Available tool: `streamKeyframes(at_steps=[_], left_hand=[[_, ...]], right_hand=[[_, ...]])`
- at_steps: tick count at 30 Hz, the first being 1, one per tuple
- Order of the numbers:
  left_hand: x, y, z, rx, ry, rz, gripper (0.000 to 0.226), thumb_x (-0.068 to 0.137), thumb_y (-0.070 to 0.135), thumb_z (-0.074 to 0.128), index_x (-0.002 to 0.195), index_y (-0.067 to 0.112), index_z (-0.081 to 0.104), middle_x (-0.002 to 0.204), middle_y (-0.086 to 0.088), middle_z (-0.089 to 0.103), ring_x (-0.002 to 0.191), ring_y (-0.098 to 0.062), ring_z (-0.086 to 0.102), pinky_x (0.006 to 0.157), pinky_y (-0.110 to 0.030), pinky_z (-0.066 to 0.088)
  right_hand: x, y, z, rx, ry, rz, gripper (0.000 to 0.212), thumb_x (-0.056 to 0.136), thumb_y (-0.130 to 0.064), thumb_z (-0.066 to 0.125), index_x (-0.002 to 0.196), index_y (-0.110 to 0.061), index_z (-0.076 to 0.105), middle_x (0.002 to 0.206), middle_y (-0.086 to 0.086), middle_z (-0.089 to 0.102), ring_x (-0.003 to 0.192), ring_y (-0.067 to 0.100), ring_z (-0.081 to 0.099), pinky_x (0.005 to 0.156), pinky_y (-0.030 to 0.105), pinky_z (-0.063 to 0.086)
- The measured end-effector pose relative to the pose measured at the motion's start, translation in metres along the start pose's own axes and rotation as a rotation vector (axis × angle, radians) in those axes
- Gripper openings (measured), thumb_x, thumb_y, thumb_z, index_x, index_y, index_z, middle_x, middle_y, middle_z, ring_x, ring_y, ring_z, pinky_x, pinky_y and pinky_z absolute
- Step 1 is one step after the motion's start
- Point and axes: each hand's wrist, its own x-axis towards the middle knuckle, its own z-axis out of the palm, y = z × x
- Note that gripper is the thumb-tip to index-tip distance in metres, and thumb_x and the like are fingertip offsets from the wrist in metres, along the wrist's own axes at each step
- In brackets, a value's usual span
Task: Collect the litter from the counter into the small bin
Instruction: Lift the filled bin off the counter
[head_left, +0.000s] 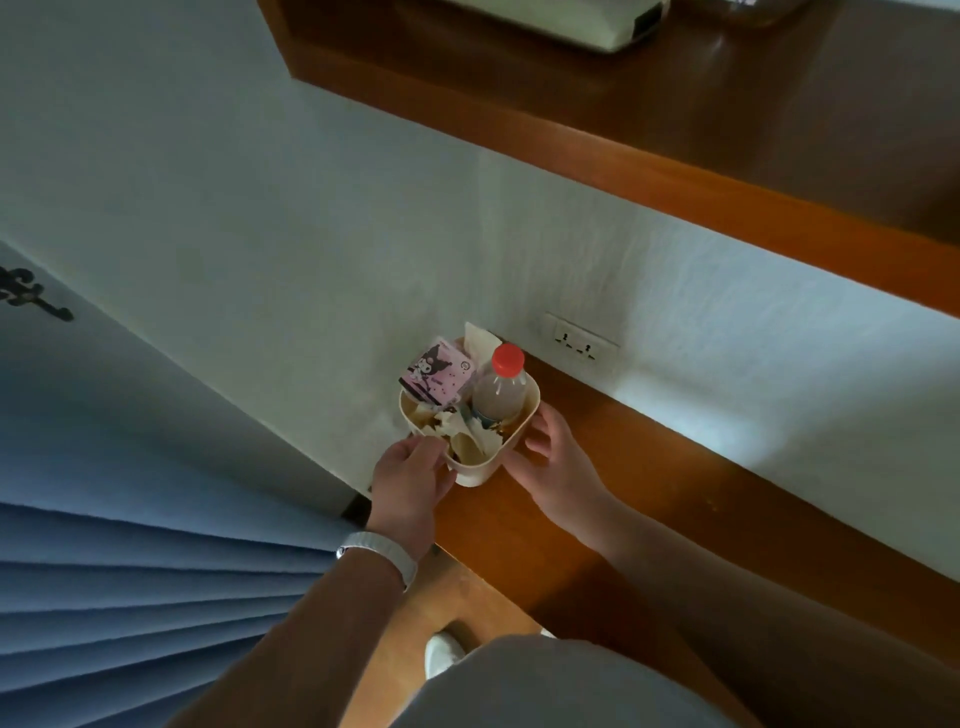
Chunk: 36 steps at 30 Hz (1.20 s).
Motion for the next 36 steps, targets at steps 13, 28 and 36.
streamKeyframes(at_steps=[13, 28, 36], left_hand=[[0.031, 0.001, 0.026, 0.086, -0.104, 0.028, 0.023, 0.101, 0.02, 0.062, 0.117, 0.006, 0.07, 0.122, -0.018, 0.071, 0.12, -0.027, 0.067, 0.107, -0.044, 0.055], [0.077, 0.024, 0.044, 0.345, -0.152, 0.149, 0.04, 0.089, 0.05, 0.062, 0.117, 0.023, 0.069, 0.117, -0.004, 0.072, 0.114, -0.023, 0.066, 0.106, -0.045, 0.052], [0.091, 0.033, 0.056, 0.395, -0.18, 0.103, 0.049, 0.092, 0.051, 0.063, 0.128, 0.019, 0.065, 0.109, 0.002, 0.067, 0.121, -0.027, 0.064, 0.109, -0.049, 0.051]], right_hand=[[0.045, 0.012, -0.016, 0.129, 0.047, 0.119, 0.079, 0.083, -0.034, 0.075, 0.148, -0.027, 0.03, 0.125, -0.024, 0.046, 0.103, -0.007, 0.052, 0.081, 0.017, 0.042], [0.095, -0.005, -0.027, -0.001, 0.079, 0.053, 0.069, 0.09, -0.031, 0.069, 0.147, -0.032, 0.029, 0.133, -0.019, 0.046, 0.121, 0.006, 0.049, 0.1, 0.033, 0.041], [0.113, -0.012, -0.038, -0.038, 0.095, 0.044, 0.066, 0.094, -0.03, 0.063, 0.149, -0.031, 0.027, 0.152, -0.004, 0.041, 0.12, 0.005, 0.047, 0.097, 0.032, 0.04]])
